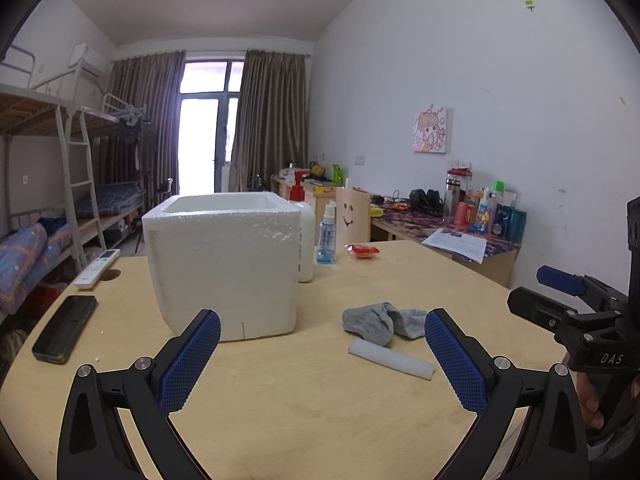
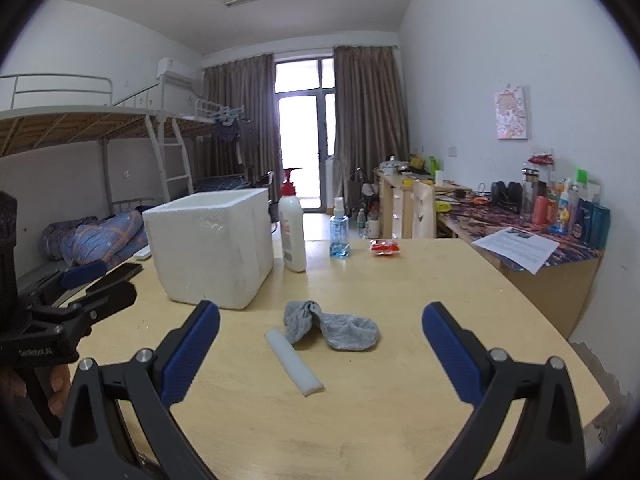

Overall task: Organize soft objects
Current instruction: 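Move the right tool toward the white foam tube while the left tool approaches the grey sock, then close the right gripper on the white foam tube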

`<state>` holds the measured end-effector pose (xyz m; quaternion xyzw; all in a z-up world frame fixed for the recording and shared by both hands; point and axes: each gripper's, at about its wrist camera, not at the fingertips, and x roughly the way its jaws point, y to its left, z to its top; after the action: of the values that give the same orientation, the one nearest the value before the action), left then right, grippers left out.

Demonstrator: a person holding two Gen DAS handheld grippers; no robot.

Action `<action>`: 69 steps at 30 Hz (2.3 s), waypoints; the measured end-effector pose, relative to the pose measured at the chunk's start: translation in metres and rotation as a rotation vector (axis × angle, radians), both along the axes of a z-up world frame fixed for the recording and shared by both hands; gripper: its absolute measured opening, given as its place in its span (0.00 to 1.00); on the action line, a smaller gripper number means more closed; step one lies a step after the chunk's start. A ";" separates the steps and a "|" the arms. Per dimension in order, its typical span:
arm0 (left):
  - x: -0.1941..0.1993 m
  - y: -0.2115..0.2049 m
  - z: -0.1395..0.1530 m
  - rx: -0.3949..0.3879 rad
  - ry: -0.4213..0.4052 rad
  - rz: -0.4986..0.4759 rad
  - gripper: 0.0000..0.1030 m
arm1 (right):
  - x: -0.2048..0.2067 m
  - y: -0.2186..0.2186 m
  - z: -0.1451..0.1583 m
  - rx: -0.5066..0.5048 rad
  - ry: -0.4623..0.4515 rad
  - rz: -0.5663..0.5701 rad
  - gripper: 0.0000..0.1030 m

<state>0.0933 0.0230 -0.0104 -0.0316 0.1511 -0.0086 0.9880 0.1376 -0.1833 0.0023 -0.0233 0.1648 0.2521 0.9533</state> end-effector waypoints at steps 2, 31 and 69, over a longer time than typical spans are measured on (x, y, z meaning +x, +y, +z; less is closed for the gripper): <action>0.007 0.001 -0.002 -0.005 0.021 -0.007 0.99 | 0.006 0.003 -0.004 -0.010 0.022 0.021 0.99; 0.069 0.016 -0.021 -0.069 0.176 -0.008 0.99 | 0.061 0.050 -0.056 -0.223 0.308 0.257 0.72; 0.119 0.024 -0.030 -0.137 0.299 -0.044 0.99 | 0.081 0.069 -0.081 -0.357 0.406 0.298 0.32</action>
<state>0.2124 0.0474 -0.0408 -0.0965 0.2963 -0.0359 0.9495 0.2185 -0.1142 -0.0791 -0.1635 0.3882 0.3558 0.8342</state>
